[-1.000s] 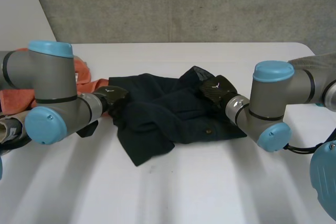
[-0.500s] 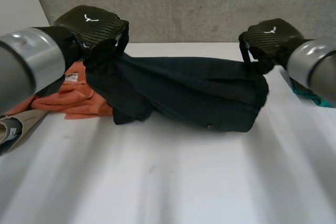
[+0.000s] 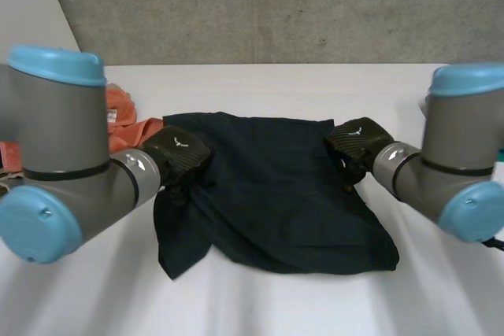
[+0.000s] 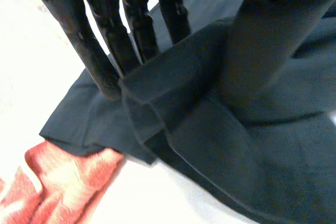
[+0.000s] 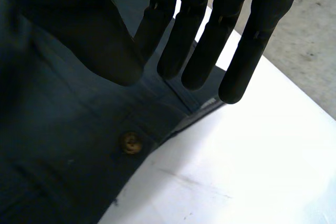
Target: Fold the laundry.
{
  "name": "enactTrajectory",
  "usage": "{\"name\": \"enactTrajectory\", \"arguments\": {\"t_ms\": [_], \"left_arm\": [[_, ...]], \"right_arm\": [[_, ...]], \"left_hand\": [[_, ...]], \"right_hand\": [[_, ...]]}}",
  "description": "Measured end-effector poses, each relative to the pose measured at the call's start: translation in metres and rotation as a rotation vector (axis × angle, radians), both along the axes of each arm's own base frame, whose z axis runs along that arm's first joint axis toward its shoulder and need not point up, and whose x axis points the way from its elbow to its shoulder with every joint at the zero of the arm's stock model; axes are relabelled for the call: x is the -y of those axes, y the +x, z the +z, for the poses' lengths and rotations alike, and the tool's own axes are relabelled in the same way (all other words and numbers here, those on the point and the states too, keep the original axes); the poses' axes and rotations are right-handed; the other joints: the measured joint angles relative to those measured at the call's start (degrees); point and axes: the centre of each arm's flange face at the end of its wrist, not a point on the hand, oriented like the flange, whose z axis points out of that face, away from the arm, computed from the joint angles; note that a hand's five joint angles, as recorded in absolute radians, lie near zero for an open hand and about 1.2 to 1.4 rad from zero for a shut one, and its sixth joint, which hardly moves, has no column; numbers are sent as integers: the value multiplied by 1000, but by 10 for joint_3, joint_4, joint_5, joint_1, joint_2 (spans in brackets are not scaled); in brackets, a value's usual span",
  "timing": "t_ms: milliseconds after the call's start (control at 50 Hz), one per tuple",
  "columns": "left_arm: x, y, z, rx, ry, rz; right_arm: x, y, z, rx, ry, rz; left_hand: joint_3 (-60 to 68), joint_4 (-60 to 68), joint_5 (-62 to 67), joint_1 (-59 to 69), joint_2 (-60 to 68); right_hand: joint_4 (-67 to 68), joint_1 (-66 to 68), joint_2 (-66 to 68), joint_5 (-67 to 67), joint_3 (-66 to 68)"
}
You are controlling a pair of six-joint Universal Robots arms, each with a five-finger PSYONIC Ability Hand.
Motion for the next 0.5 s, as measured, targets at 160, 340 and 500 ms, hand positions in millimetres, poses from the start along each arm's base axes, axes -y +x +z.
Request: {"name": "enactTrajectory", "arguments": {"t_ms": [160,340,500], "left_arm": [[-1,3,-9,26,20,26],[-20,17,22,-25,-18,27],[-37,33,20,-23,-3,38]], "right_arm": [[7,4,6,42,-81,-99],[-30,-28,67,86,-95,-227],[-93,-65,59,-33,122,-219]], "left_hand": [[-298,-304,-300,-273,-289],[-298,-304,-300,-273,-290],[-298,-307,-300,-273,-296]], "right_hand": [[-418,-392,-415,-425,-411],[-490,-449,-475,-510,-490],[-490,-449,-475,-506,-489]]}}
